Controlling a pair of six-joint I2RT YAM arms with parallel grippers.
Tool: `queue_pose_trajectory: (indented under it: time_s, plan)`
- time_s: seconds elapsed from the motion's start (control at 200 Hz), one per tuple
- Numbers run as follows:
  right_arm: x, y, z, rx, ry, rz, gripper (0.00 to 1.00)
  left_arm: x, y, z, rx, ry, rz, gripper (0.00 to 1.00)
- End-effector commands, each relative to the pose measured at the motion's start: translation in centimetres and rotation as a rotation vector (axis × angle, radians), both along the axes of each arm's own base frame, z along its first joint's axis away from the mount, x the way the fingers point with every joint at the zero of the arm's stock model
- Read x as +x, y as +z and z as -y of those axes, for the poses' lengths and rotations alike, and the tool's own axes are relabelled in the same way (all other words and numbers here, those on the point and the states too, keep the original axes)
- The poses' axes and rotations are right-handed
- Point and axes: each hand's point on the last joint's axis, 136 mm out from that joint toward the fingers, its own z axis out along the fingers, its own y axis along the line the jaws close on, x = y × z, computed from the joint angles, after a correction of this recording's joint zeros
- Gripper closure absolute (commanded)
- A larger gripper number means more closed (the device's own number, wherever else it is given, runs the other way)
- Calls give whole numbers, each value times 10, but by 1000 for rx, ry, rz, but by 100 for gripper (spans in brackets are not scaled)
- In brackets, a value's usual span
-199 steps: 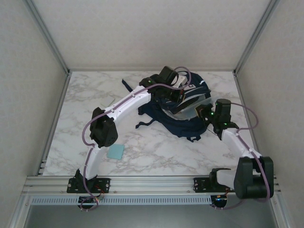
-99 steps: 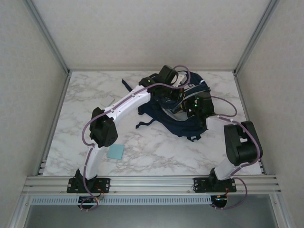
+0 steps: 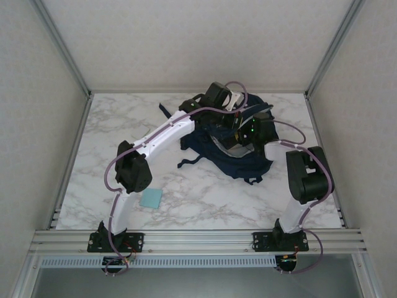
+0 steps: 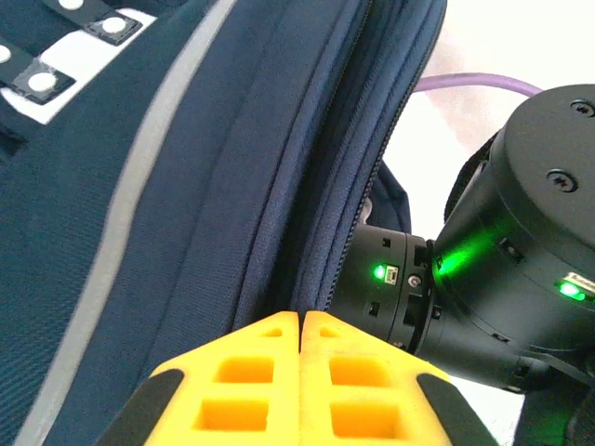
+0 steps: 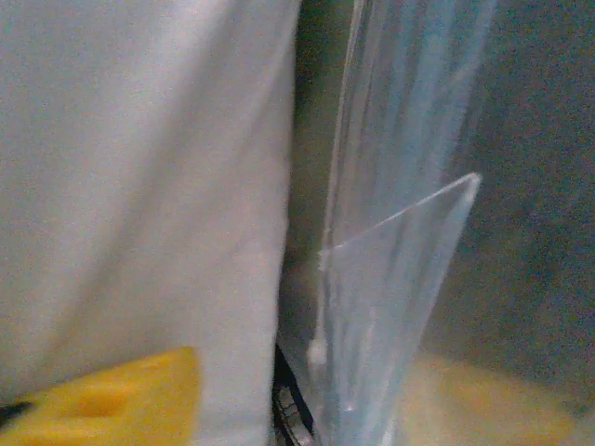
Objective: Pack books, pencil case, and school supplies into a backpack
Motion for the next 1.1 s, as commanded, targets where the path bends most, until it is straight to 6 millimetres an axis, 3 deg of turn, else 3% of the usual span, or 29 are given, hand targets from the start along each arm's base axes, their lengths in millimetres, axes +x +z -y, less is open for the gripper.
queue_pose_trajectory:
  time_s: [0.0, 0.18, 0.425, 0.561, 0.791, 1.096]
  plan:
    - [-18, 8, 5, -52, 20, -64, 24, 9, 28, -12, -30, 48, 31, 100]
    - [-51, 23, 16, -156, 95, -127, 11, 16, 23, -18, -17, 68, 35, 100]
    - [-106, 53, 42, -372, 210, -122, 10, 21, 12, -20, -8, 81, 20, 100]
    - [-127, 64, 63, -496, 231, -104, 11, 19, 8, -19, -6, 71, 4, 100]
    - [-145, 64, 100, -716, 210, -149, 10, 17, 5, -21, 1, 71, -7, 100]
    - [-144, 74, 168, -950, 6, -196, 10, 1, 3, -20, -25, 35, -71, 100]
